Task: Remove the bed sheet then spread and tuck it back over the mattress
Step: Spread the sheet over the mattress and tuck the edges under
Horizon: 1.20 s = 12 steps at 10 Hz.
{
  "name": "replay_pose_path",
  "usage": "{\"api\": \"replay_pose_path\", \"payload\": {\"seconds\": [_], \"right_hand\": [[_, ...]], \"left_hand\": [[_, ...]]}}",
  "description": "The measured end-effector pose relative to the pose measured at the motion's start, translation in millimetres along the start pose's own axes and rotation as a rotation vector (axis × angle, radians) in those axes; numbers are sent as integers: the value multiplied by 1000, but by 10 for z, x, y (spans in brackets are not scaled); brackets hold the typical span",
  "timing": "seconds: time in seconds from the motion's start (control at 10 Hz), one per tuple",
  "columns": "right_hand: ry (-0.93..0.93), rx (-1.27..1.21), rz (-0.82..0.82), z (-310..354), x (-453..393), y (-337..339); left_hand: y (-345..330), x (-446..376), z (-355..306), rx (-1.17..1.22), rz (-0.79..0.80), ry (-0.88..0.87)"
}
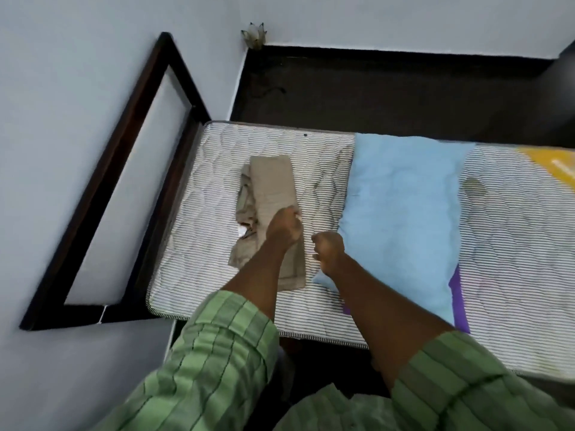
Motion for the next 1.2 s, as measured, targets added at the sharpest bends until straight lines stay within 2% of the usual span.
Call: {"api": "replay_pose_path", "payload": {"seconds": [0.1,0.2,0.4,0.5,0.6,0.7,0.8,0.9,1.0,1.1,1.2], "right_hand": [[137,64,-160,121,-290,517],[180,109,-271,277,-284,1148],[166,142,-322,440,-683,2194],[168,67,-303,562,-843,2509],[183,73,-349,632,-1125,2839],[154,190,-384,591,-1468,2998],[21,346,-380,407,-1759,2998],[21,347,-495,237,-2093,3142],[83,444,-531,-10,-2532,3384],[-18,452,-731,-280,-2781,3681],[-142,467,-399,-319,-2815,3923]], "left_hand": [[-347,2,-448,42,99,31],[-668,-15,-972,36,180,11],[-1363,-74,-2079,50,210,-64],[-1701,-163,-2475,113,225,10],[-1954,-319,-2524,77,205,-16],[-2061,-452,-2411,-98,86,21],[-2144,-572,-2176,-228,129,225],[-2379,-665,-1932,-119,270,392],[-2702,-798,-1728,142,275,455],[-3052,-858,-1539,441,248,495],[-3271,-885,-1431,485,47,590]]}}
Point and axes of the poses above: each hand's wrist, its own x-axis away from the middle knuckle, its own y-axis out of the back of the hand, z = x × y, the point moved 5 cm from there along -x, towards the middle knuckle, and after that the axes turned 7 degrees about -x, right-handed, at the moved point
